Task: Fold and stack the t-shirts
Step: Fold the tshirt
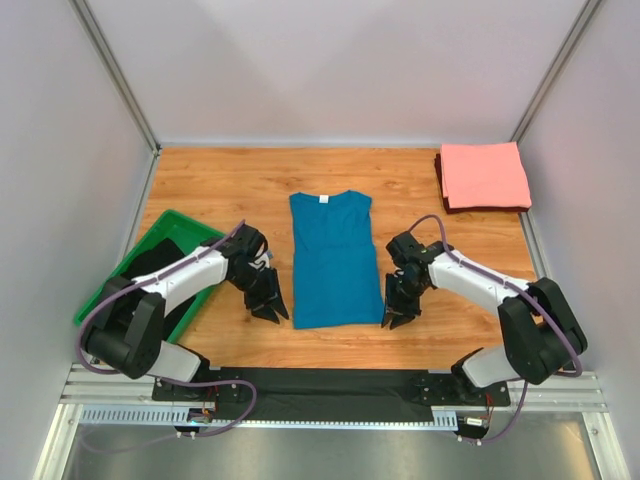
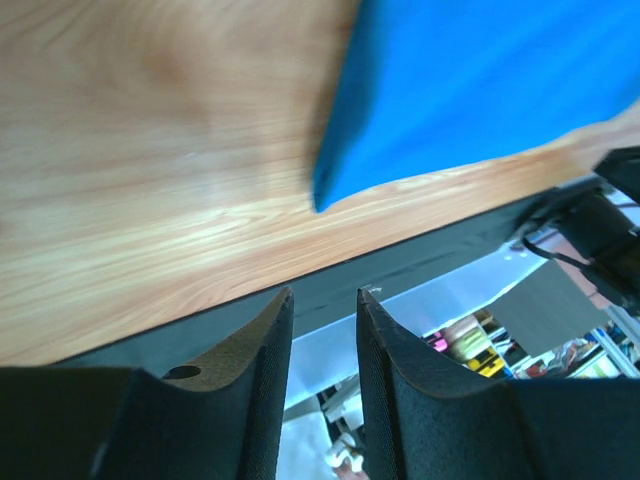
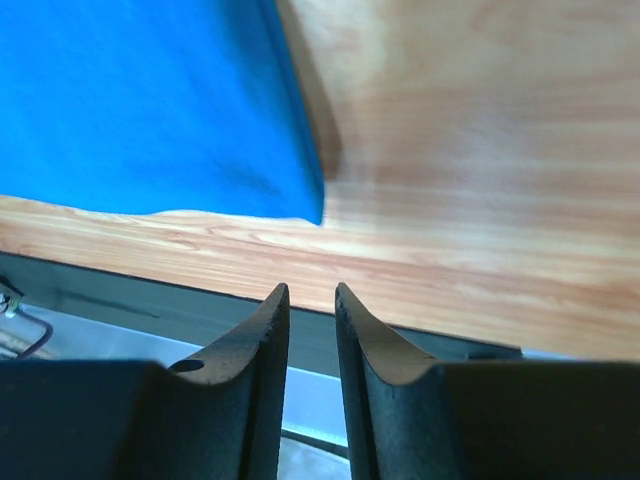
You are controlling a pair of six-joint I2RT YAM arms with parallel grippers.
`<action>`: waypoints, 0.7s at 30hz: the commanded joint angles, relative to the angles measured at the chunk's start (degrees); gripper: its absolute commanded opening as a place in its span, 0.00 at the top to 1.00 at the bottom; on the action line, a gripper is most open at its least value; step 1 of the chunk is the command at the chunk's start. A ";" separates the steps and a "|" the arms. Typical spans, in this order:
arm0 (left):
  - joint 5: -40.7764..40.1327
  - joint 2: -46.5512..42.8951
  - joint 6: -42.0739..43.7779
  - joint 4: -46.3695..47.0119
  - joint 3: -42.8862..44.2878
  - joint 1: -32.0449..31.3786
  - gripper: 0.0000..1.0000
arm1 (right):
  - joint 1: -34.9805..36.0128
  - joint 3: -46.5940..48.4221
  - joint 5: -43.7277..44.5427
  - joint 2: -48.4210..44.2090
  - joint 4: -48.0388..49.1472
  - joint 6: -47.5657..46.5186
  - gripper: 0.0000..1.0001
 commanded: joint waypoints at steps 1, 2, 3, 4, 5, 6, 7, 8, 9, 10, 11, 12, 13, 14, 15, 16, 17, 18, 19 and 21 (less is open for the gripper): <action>5.26 -2.52 0.04 7.56 2.02 -0.28 0.62 | 0.08 4.48 5.95 -2.36 -6.35 2.26 0.74; 5.87 -1.56 0.30 8.01 3.51 -0.37 0.62 | 0.08 5.54 7.27 -1.93 -6.90 1.73 0.75; 6.75 -0.68 0.48 8.53 4.22 -0.37 0.62 | 0.08 8.16 7.54 -0.79 -7.43 1.38 0.76; 7.80 1.68 0.66 9.49 4.92 -0.37 0.62 | 0.08 9.23 7.72 0.00 -8.04 0.77 0.77; 9.29 2.92 0.66 9.77 5.89 -0.46 0.63 | 0.08 10.46 7.55 0.79 -8.13 0.50 0.78; 9.48 4.06 0.83 9.85 6.33 -0.54 0.64 | 0.08 11.51 7.20 2.28 -8.05 0.32 0.80; 9.57 4.86 0.92 10.29 6.60 -0.72 0.64 | 0.17 13.35 6.58 2.82 -7.18 -0.29 0.80; 9.39 6.08 1.01 10.56 6.60 -1.07 0.64 | 0.17 14.06 4.92 3.43 -6.21 -0.56 0.82; 9.22 6.62 1.10 10.73 6.51 -1.33 0.64 | 0.17 14.59 3.86 4.05 -4.98 -0.82 0.83; 9.04 7.23 1.45 10.82 6.60 -1.51 0.64 | 0.43 15.56 2.46 5.10 -2.79 -0.47 0.85; 9.13 8.63 1.54 11.08 6.69 -1.69 0.64 | 0.61 15.74 1.75 5.72 -1.29 -0.12 0.85; 9.48 9.34 1.71 11.35 6.69 -1.69 0.64 | 0.61 15.65 1.13 6.33 0.20 0.40 0.85; 9.48 10.04 1.80 11.26 6.78 -1.77 0.65 | 0.70 15.39 0.61 7.12 2.48 1.02 0.85; 7.74 11.01 2.41 10.65 6.78 -1.78 0.65 | 0.70 14.52 0.17 8.96 3.11 2.07 0.85; 6.42 11.37 2.85 9.95 6.69 -1.78 0.65 | 0.70 14.08 0.68 9.76 3.55 2.16 0.86; 4.75 11.54 3.46 7.16 6.51 -1.78 0.65 | 0.70 13.46 1.99 10.64 3.82 2.25 0.86; 1.51 11.46 4.51 5.83 5.99 -1.78 0.65 | 0.70 11.28 1.66 11.43 4.43 1.64 0.86; 0.00 10.94 4.87 4.94 5.38 -1.78 0.66 | 0.70 10.30 1.13 11.87 5.48 1.20 0.85; -1.06 9.89 5.14 4.06 4.59 -1.78 0.65 | 0.87 9.42 1.21 12.14 6.53 1.02 0.84; -1.77 9.18 6.37 3.27 3.18 -1.78 0.66 | 1.05 8.80 2.79 12.32 5.85 0.85 0.84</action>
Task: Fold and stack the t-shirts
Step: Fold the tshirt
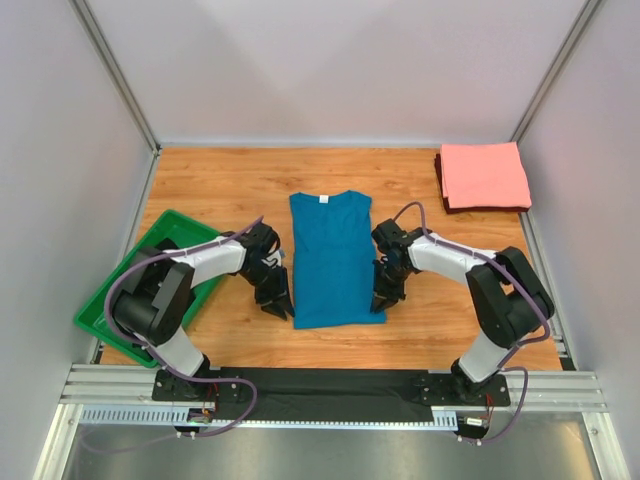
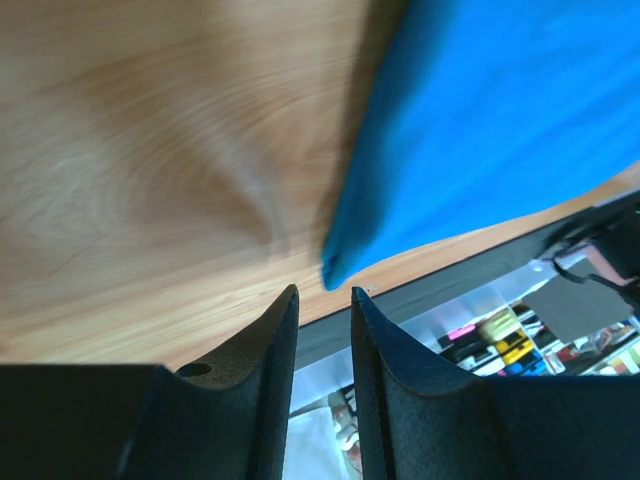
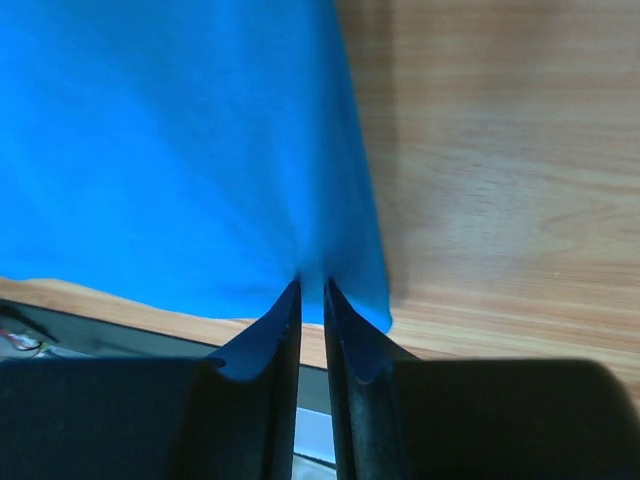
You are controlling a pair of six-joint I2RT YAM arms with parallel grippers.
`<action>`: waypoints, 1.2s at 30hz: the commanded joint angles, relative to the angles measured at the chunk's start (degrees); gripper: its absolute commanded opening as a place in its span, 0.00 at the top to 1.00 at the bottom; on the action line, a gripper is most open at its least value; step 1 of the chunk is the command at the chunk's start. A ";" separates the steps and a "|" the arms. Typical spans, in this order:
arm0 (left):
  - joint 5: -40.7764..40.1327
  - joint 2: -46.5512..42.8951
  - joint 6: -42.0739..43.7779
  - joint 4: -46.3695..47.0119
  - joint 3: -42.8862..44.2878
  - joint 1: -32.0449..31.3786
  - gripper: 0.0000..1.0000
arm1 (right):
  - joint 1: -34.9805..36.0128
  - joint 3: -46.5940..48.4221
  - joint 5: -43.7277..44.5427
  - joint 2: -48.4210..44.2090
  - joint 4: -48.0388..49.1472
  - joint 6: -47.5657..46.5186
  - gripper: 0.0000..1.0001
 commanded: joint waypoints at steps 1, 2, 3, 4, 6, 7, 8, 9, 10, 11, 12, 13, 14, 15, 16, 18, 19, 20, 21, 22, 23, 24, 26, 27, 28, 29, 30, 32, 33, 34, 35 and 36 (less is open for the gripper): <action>-3.63 -2.48 3.57 -4.32 -1.59 -0.25 0.65 | 0.66 -1.10 2.14 0.01 0.84 0.19 0.83; -3.28 -2.57 4.53 -5.11 -1.24 -0.25 0.65 | 0.66 -1.10 2.41 -0.51 0.22 0.45 0.83; -3.19 -2.57 4.98 -7.03 -0.98 -0.25 0.66 | 0.75 -0.32 2.85 -1.65 -1.61 1.06 0.82; -3.54 -3.52 5.50 -8.18 -0.19 -0.25 0.66 | 0.75 0.12 3.46 -2.53 -2.85 1.42 0.82; -3.89 -5.54 6.30 -9.94 0.51 -0.25 0.63 | 0.66 2.75 4.52 -5.77 -7.66 1.60 0.79; -3.72 -8.25 6.39 -10.04 0.78 -0.25 0.62 | 0.75 3.72 5.57 -7.01 -9.00 1.51 0.77; -3.37 -9.76 6.39 -9.69 0.78 -0.25 0.61 | 0.66 4.25 6.10 -8.07 -10.15 1.25 0.75; -3.02 -12.04 5.95 -9.25 0.78 -0.25 0.59 | 0.48 4.69 6.63 -10.34 -11.55 0.55 0.71; -2.40 -12.93 5.69 -9.25 0.78 -0.25 0.58 | 0.22 4.35 6.37 -11.06 -11.91 0.37 0.69; -1.79 -13.55 5.16 -8.72 0.61 -0.25 0.56 | -0.13 3.82 5.76 -11.67 -12.00 -0.07 0.65; -0.04 -14.16 3.77 -7.15 0.00 -0.25 0.54 | -1.18 2.17 3.93 -12.38 -11.48 -1.38 0.64; 0.58 -14.26 2.53 -6.09 -0.27 -0.25 0.53 | -1.71 1.45 3.21 -12.47 -11.13 -2.43 0.62; 1.11 -14.26 1.39 -3.65 -0.54 -0.25 0.53 | -2.24 0.66 2.94 -12.65 -10.86 -3.40 0.60; 1.99 -14.43 -1.06 -2.23 -1.23 -0.25 0.53 | -3.55 -0.22 2.42 -12.73 -10.69 -5.50 0.59; 2.34 -14.69 -2.30 -0.91 -1.68 -0.25 0.53 | -4.08 -0.66 1.72 -12.65 -10.51 -6.13 0.57; 2.35 -15.66 -5.63 1.56 -3.17 -0.25 0.52 | -5.22 -1.63 -1.17 -12.56 -9.46 -7.36 0.49; 2.26 -16.01 -6.52 1.83 -3.61 -0.25 0.52 | -5.49 -2.50 -1.89 -12.30 -9.37 -8.06 0.47; 2.26 -16.36 -7.75 3.13 -4.14 -0.25 0.51 | -5.67 -3.03 -2.24 -12.04 -9.28 -8.24 0.45; 2.35 -16.89 -8.81 4.28 -5.79 -0.25 0.50 | -6.10 -3.65 -3.12 -12.12 -8.41 -8.33 0.45; 2.26 -17.15 -10.47 5.51 -6.59 -0.25 0.49 | -6.28 -4.78 -3.47 -12.47 -7.79 -8.33 0.44; 1.82 -17.24 -11.10 7.09 -7.30 -0.25 0.47 | -6.55 -5.32 -3.56 -12.65 -7.26 -8.51 0.43; 0.52 -17.24 -11.80 7.45 -8.52 -0.33 0.46 | -7.24 -5.93 -3.48 -13.00 -5.78 -8.51 0.43; 0.76 -17.07 -14.08 9.89 -9.85 -0.33 0.46 | -8.04 -7.86 -4.61 -13.44 -4.10 -8.16 0.43; 1.29 -16.98 -14.61 10.96 -10.72 -0.42 0.46 | -8.48 -8.48 -6.36 -13.53 -2.00 -7.98 0.43; 0.95 -16.81 -14.70 11.49 -10.82 -0.42 0.46 | -8.57 -8.92 -6.81 -13.27 -0.85 -7.98 0.43; 0.51 -16.54 -14.27 11.50 -10.73 -0.42 0.46 | -8.57 -9.19 -6.55 -12.57 0.20 -7.90 0.44; -0.45 -15.41 -14.01 11.58 -10.56 -0.42 0.46 | -8.66 -9.36 -6.12 -12.04 0.74 -7.98 0.44; -0.73 -12.26 -13.48 12.28 -10.38 -0.51 0.46 | -9.01 -9.71 -6.46 -10.29 2.75 -7.81 0.45; -0.12 -11.10 -13.39 12.64 -10.38 -0.51 0.46 | -8.92 -9.72 -6.81 -9.67 3.11 -7.63 0.46; -0.03 -9.96 -13.04 12.47 -10.29 -0.68 0.46 | -9.01 -9.72 -7.16 -8.96 3.55 -7.46 0.47; -0.20 -8.47 -12.69 12.29 -10.12 -0.95 0.46 | -8.92 -9.72 -7.69 -8.43 4.60 -7.11 0.48; -0.81 -8.02 -12.51 12.29 -10.21 -1.04 0.46 | -9.01 -9.72 -8.13 -7.47 4.96 -6.76 0.49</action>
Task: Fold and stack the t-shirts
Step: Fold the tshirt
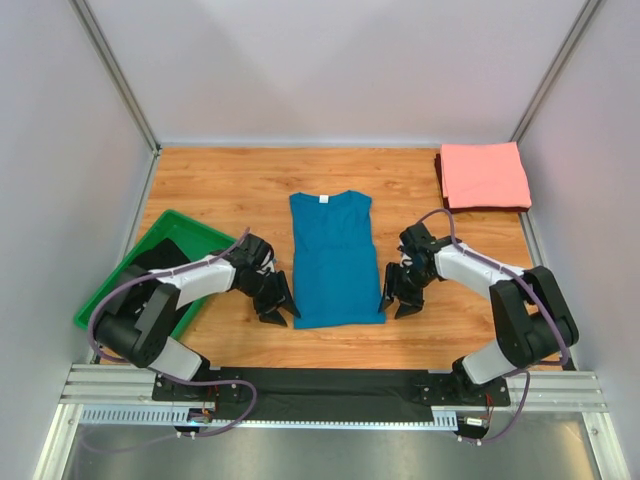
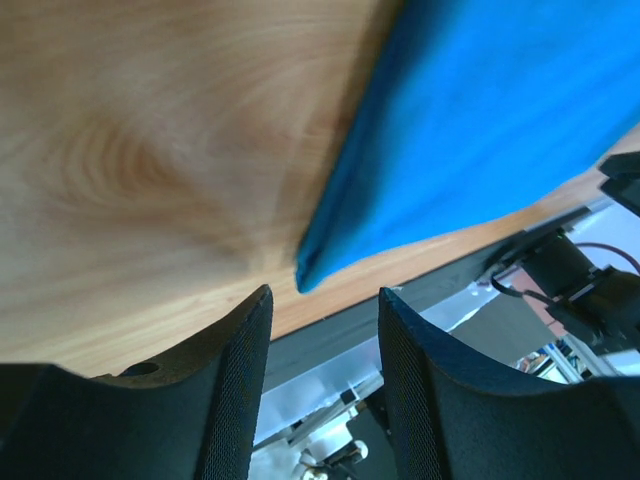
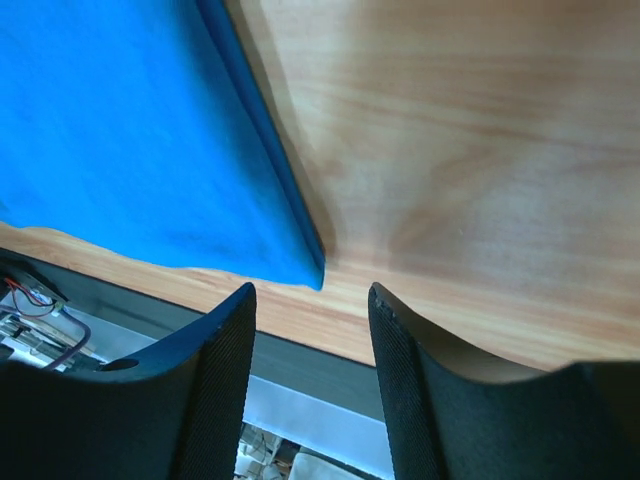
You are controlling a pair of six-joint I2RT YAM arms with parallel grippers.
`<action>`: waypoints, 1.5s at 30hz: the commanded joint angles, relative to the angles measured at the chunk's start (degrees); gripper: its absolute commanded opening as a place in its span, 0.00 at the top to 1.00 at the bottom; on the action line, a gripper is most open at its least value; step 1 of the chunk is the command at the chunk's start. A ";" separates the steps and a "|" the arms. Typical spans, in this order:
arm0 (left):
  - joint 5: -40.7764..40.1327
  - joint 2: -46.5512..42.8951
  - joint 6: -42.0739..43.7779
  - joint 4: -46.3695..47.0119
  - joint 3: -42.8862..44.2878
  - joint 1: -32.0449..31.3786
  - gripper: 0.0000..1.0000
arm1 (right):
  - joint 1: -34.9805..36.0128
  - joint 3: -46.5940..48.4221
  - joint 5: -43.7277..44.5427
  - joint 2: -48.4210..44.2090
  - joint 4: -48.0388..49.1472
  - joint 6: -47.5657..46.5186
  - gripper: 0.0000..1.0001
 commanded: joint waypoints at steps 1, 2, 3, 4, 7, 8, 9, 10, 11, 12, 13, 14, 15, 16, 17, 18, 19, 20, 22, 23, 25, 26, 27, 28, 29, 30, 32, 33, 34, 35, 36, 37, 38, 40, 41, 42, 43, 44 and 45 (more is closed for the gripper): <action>-1.05 2.67 -0.31 1.58 0.77 -0.93 0.47 | -0.22 -0.23 -2.28 2.07 5.20 0.42 0.50; -1.41 3.11 -0.31 1.58 0.59 -1.02 0.47 | -0.22 -0.32 -2.01 2.24 5.81 0.59 0.51; -1.50 3.29 -0.31 1.75 0.50 -1.02 0.47 | -0.22 -0.58 -1.14 3.20 5.99 0.59 0.52; -1.50 3.64 -0.05 1.58 0.59 -1.02 0.48 | -0.22 -0.67 -0.96 3.56 5.99 0.59 0.54; -0.71 5.13 0.83 1.49 1.64 -1.28 0.50 | -0.31 -2.07 -1.48 4.18 6.96 1.21 0.56; -0.36 5.74 0.92 1.49 2.08 -1.63 0.50 | -0.31 -2.51 -1.14 4.09 7.13 1.38 0.56; -0.53 5.92 0.92 0.97 2.17 -1.72 0.51 | -0.22 -2.78 -1.05 4.26 7.14 1.47 0.57; -0.71 6.19 0.83 0.35 2.26 -1.98 0.52 | -0.22 -3.48 -1.22 4.35 7.48 1.73 0.58; -0.88 5.93 0.66 0.43 2.09 -2.07 0.52 | -0.14 -4.00 -1.83 4.44 7.84 1.91 0.58; -1.06 5.84 0.65 0.52 1.91 -2.16 0.52 | -0.05 -4.53 -2.01 4.36 8.19 2.17 0.58; -1.41 5.75 0.57 0.44 1.73 -2.25 0.53 | -0.05 -5.06 -2.10 4.18 8.36 2.35 0.59; -1.67 5.66 0.57 0.26 1.56 -2.25 0.53 | 0.04 -5.76 -1.93 3.66 8.54 2.61 0.59; -2.20 5.84 0.65 0.26 1.47 -2.25 0.53 | 0.13 -6.12 -1.58 3.39 8.46 2.62 0.59; -2.29 6.01 0.57 0.52 1.47 -2.25 0.54 | 0.13 -6.47 -1.49 3.13 8.63 2.62 0.60; -1.68 6.71 0.48 0.78 1.47 -2.33 0.55 | 0.22 -6.99 -1.22 2.60 8.46 2.70 0.60; -1.33 7.06 0.48 0.87 1.47 -2.33 0.57 | 0.13 -7.26 -1.22 2.51 8.45 2.79 0.60; -1.15 7.50 0.48 0.88 1.56 -2.68 0.59 | 0.13 -7.44 -1.13 2.33 8.37 2.88 0.61; -1.15 7.94 0.57 0.70 1.64 -2.86 0.59 | 0.22 -7.70 -1.05 2.16 8.28 3.14 0.61; -1.41 8.04 0.48 0.52 1.56 -3.56 0.60 | 0.74 -7.88 -0.96 2.07 8.54 3.41 0.62; -1.58 8.04 0.30 0.61 1.47 -3.74 0.61 | 0.57 -7.96 -0.70 2.33 8.54 3.49 0.63; -1.59 8.21 0.13 1.14 1.38 -4.27 0.63 | 0.66 -7.96 -0.52 2.42 8.63 3.49 0.68; -1.50 8.30 -0.05 1.23 1.55 -4.36 0.65 | 0.66 -7.79 -0.34 2.51 8.63 3.41 0.71; -1.41 8.47 -0.14 1.23 1.73 -4.44 0.69 | 0.74 -7.61 -0.17 2.60 8.46 3.32 0.78; -1.32 8.56 -0.14 0.97 1.99 -4.53 0.81 | 0.66 -7.35 0.18 2.60 7.76 3.32 0.83; -1.41 8.65 -0.22 0.62 2.61 -4.53 0.86 | 0.74 -7.00 1.14 2.51 7.23 3.06 0.88; -1.58 8.56 -0.14 -0.52 3.05 -4.53 0.91 | 0.74 -6.39 1.67 2.25 6.79 2.62 0.97; -2.72 7.77 -0.05 -1.84 4.19 -4.71 1.00 | 0.74 -5.94 2.99 1.81 5.47 2.18 1.00; -3.16 7.34 -0.05 -3.07 4.54 -4.71 1.00 | 0.74 -5.77 3.35 1.63 5.03 2.00 1.00; -3.34 6.46 -0.14 -3.34 4.89 -4.71 1.00 | 0.74 -5.42 3.61 1.02 4.33 1.83 1.00; -3.34 6.11 -0.22 -3.69 5.07 -4.71 1.00 | 0.66 -5.42 3.96 0.49 4.06 1.74 1.00; -3.26 5.67 -0.31 -4.22 5.25 -4.71 1.00 | 0.66 -5.59 3.96 -0.03 3.80 1.74 1.00; -3.26 4.79 -0.66 -4.57 5.42 -4.79 1.00 | 0.74 -5.85 4.05 -1.35 3.54 1.91 1.00; -3.43 4.35 -0.84 -4.75 5.42 -4.88 1.00 | 0.74 -6.03 3.97 -2.14 3.36 2.09 1.00; -3.61 3.03 -1.28 -5.19 5.07 -5.14 1.00 | 0.74 -6.82 4.05 -4.42 2.75 2.70 1.00; -3.69 2.76 -1.28 -5.19 4.72 -5.23 1.00 | 0.66 -7.00 3.79 -5.04 2.57 2.88 1.00; -3.70 2.67 -1.28 -5.02 4.55 -5.23 1.00 | 0.66 -7.26 3.61 -5.66 2.57 3.05 1.00; -3.70 2.85 -1.28 -4.75 3.94 -5.32 1.00 | 0.74 -7.52 3.27 -6.10 2.48 3.14 1.00; -3.70 3.11 -1.19 -4.66 3.58 -5.32 1.00 | 0.66 -7.87 3.00 -7.06 2.48 3.66 0.99; -3.43 3.90 -1.19 -4.14 3.32 -5.32 1.00 | 0.74 -8.22 2.74 -7.59 3.26 3.93 0.88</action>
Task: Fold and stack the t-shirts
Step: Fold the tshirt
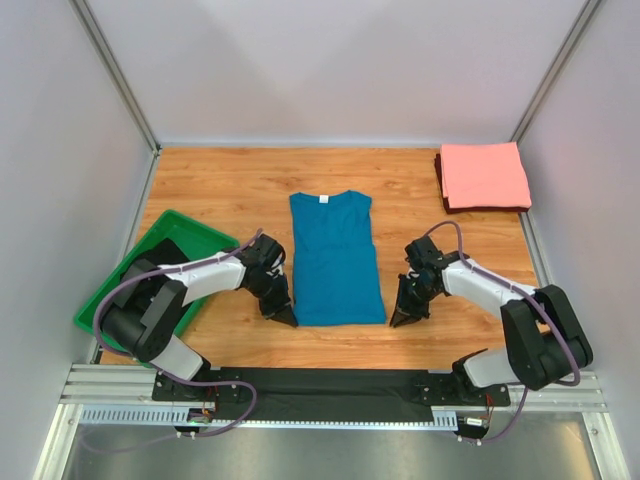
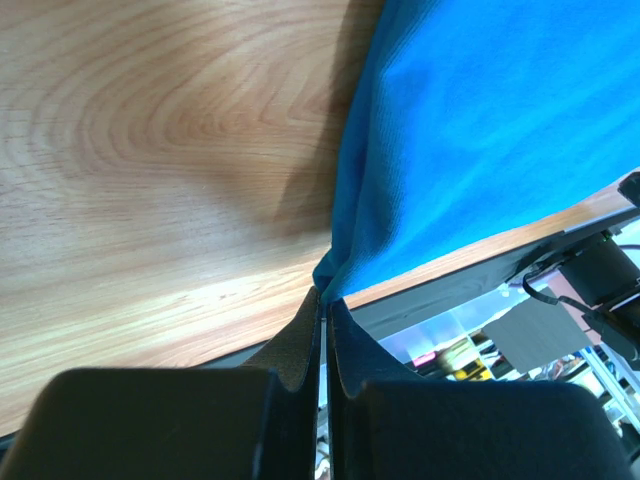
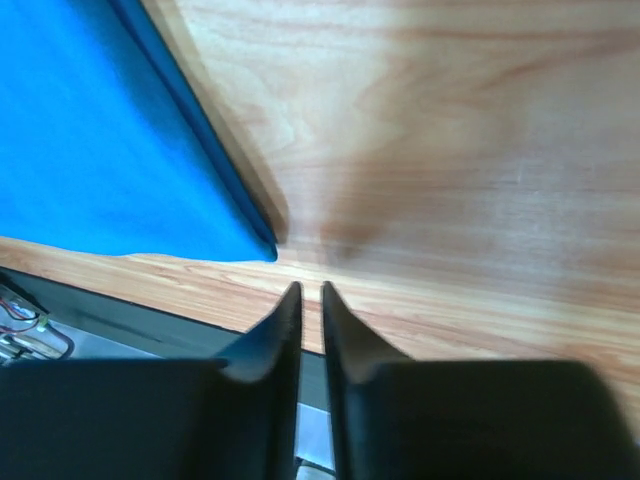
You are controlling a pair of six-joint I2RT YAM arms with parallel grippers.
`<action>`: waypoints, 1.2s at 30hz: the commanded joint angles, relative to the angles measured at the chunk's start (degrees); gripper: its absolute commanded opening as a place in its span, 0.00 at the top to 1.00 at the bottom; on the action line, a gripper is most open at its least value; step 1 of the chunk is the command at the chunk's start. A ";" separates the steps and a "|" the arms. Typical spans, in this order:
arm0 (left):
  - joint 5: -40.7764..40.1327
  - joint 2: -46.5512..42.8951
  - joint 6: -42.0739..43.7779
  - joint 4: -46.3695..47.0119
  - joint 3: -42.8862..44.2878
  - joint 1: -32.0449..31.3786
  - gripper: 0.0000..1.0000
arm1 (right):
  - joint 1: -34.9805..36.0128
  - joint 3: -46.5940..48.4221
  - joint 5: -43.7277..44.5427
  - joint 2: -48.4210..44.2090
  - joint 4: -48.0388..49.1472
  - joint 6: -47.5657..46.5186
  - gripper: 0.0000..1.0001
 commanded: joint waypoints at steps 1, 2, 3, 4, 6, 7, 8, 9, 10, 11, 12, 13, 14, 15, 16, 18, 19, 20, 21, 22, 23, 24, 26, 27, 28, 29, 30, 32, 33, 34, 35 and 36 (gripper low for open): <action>0.26 -0.16 -0.56 0.13 -1.01 -0.34 1.00 | 0.20 -1.15 0.53 -3.14 0.77 0.83 0.81; 0.44 0.01 -0.64 0.56 -1.36 -0.43 1.00 | 0.20 -1.76 -0.61 -4.36 1.65 1.61 0.71; 0.53 0.19 -0.65 0.74 -1.54 -0.60 1.00 | 0.20 -1.94 -0.97 -4.63 3.31 2.06 0.68; 0.44 0.28 -0.65 0.74 -1.72 -0.69 1.00 | 0.20 -2.03 -1.40 -4.81 4.29 2.58 0.66; 0.27 0.28 -0.65 0.74 -1.81 -0.87 1.00 | 0.20 -2.03 -2.90 -4.20 6.92 3.29 0.64; 0.27 0.28 -0.65 0.74 -1.81 -0.87 1.00 | 0.20 -1.94 -3.25 -3.68 7.63 3.29 0.64; 0.27 0.37 -0.56 0.74 -1.81 -0.87 1.00 | 0.11 -1.85 -3.60 -3.15 8.25 3.29 0.63; 0.27 0.54 -0.38 0.74 -1.72 -0.87 1.00 | 0.28 -1.50 -3.52 -1.32 9.21 3.12 0.62; 0.35 0.81 -0.38 0.74 -1.63 -0.95 1.00 | 0.20 -1.33 -3.08 -0.43 9.39 3.03 0.62; 0.27 1.07 -0.38 0.74 -1.54 -0.95 1.00 | 0.28 -1.15 -3.25 0.71 9.92 2.85 0.63; 0.27 1.42 -0.30 0.83 -1.54 -0.95 1.00 | 0.11 -1.15 -3.60 2.46 11.23 2.77 0.63; 0.53 1.60 -0.29 0.92 -1.54 -0.95 1.00 | 0.37 -1.23 -4.22 3.35 11.94 2.76 0.64; 0.62 1.69 -0.29 1.01 -1.54 -0.95 1.00 | 0.46 -1.15 -4.40 3.97 12.38 2.76 0.65; 0.70 1.77 -0.29 1.01 -1.54 -1.04 1.00 | 0.55 -1.15 -4.40 4.50 12.73 2.68 0.66; 0.70 1.77 -0.38 1.18 -1.54 -1.04 1.00 | 0.90 -1.32 -4.22 5.11 12.73 2.76 0.66; 0.62 1.69 -0.38 1.18 -1.54 -1.04 1.00 | 0.99 -1.67 -4.22 4.86 13.08 2.94 0.67; 0.62 1.86 -0.21 1.18 -1.54 -1.04 1.00 | 1.42 -2.46 -4.05 4.33 13.26 2.94 0.67; 0.62 1.86 -0.12 1.18 -1.54 -1.04 1.00 | 1.43 -2.73 -3.87 4.15 13.26 2.94 0.68; 0.53 2.21 -0.03 1.27 -1.54 -1.04 1.00 | 1.52 -3.08 -3.70 3.98 13.00 2.94 0.70; 0.62 2.47 0.06 1.18 -1.54 -1.04 1.00 | 1.52 -3.43 -3.26 3.80 12.74 3.03 0.71; 0.62 2.65 0.14 1.36 -1.54 -1.04 1.00 | 1.52 -3.61 -2.99 3.71 12.30 2.85 0.75; 0.70 2.74 0.15 1.45 -1.63 -1.04 1.00 | 1.52 -3.78 -2.82 3.80 12.03 2.77 0.78; 0.79 2.83 0.32 1.27 -1.54 -1.04 1.00 | 1.52 -3.52 -2.03 3.63 11.42 1.98 0.91; 0.79 2.66 0.41 1.10 -1.37 -1.04 1.00 | 1.43 -3.35 -1.85 3.54 10.28 1.54 0.97; 0.53 2.39 0.41 0.14 -1.28 -1.04 1.00 | 1.34 -2.91 -1.41 3.45 9.49 1.27 1.00; 0.35 2.04 0.23 -0.57 -1.19 -1.04 1.00 | 1.51 -2.12 -1.15 2.75 8.70 0.84 1.00; -0.08 0.82 0.06 -2.14 -0.93 -1.13 1.00 | 1.52 -1.51 -0.28 2.14 6.60 0.22 1.00; -0.52 -1.29 -0.64 -3.73 -0.93 -1.13 1.00 | 1.60 -0.63 0.69 0.38 4.13 0.04 1.00; -0.35 -3.65 -1.60 -4.26 -1.02 -1.22 1.00 | 1.69 0.42 1.22 -1.54 1.60 -0.22 1.00; -0.35 -4.89 -2.13 -5.14 -1.02 -1.22 1.00 | 1.95 0.87 1.84 -2.60 0.35 -0.31 1.00; -0.26 -7.43 -2.66 -5.58 -1.02 -1.48 1.00 | 2.22 1.31 2.28 -3.75 -2.27 -0.40 1.00; -0.35 -8.67 -3.45 -6.02 -0.93 -1.66 1.00 | 2.83 2.18 2.89 -5.76 -3.51 -0.40 1.00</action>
